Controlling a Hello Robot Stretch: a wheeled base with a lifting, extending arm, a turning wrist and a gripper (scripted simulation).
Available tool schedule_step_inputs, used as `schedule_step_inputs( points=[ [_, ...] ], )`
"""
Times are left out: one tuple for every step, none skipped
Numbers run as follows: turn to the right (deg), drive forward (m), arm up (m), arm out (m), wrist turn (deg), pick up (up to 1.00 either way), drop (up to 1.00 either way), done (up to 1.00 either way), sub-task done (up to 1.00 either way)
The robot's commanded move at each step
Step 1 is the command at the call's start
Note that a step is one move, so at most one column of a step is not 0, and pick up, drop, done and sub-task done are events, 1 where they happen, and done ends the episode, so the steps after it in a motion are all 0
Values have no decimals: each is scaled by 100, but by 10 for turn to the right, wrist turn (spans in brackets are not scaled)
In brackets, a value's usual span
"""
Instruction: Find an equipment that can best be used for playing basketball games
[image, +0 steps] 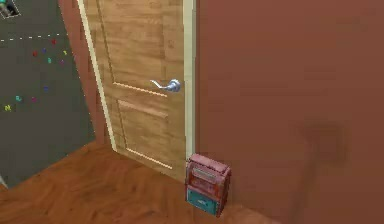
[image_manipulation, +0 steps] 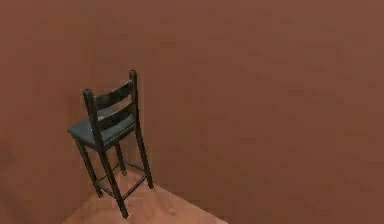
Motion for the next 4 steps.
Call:
schedule_step_inputs(
  points=[
    [90,0,0,0,0,0,0,0,0],
    [30,0,0,0,0,0,0,0,0],
    [0,45,0,0,0,0,0,0,0],
    [-450,0,0,0,0,0,0,0,0]
  ],
)
